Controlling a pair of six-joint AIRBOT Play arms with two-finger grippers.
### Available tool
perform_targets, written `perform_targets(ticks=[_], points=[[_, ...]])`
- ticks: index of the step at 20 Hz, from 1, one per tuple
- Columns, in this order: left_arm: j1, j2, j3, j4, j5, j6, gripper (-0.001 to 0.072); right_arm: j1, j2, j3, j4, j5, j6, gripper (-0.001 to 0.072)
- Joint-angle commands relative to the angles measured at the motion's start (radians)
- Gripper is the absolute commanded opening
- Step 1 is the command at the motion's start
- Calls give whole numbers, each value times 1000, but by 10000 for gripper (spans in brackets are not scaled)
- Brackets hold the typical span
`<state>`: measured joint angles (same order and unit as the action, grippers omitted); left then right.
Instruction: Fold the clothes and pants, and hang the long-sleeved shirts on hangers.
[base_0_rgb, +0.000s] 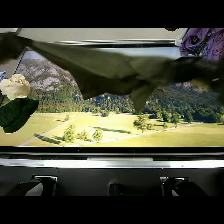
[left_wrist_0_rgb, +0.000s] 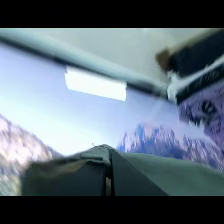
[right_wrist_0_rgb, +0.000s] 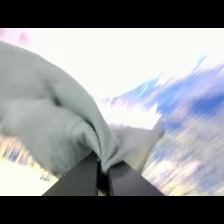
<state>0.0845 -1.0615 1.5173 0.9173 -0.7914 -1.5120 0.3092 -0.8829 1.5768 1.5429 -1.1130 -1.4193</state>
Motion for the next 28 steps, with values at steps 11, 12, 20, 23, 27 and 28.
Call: perform_targets(ticks=[11, 12, 20, 23, 27, 28], points=[[62, 310, 24, 385, -280, -224, 14, 0, -23, 268, -47, -151, 104, 29], [61, 248, 24, 385, -300, -216, 13, 0, -82, 264, -47, -151, 113, 29], [29, -420, 24, 401, -261, -208, 13, 0, -780, 256, 80, 101, 137, 30], [-5, -609, 24, 397, -201, -263, 14, 0, -973, 256, 191, 192, 195, 29], [-43, -702, 24, 375, -192, -270, 19, -1, -1056, 257, 291, 168, 194, 50], [-44, -700, 25, 364, -193, -270, 60, -7, -1048, 259, 303, 154, 175, 140]])
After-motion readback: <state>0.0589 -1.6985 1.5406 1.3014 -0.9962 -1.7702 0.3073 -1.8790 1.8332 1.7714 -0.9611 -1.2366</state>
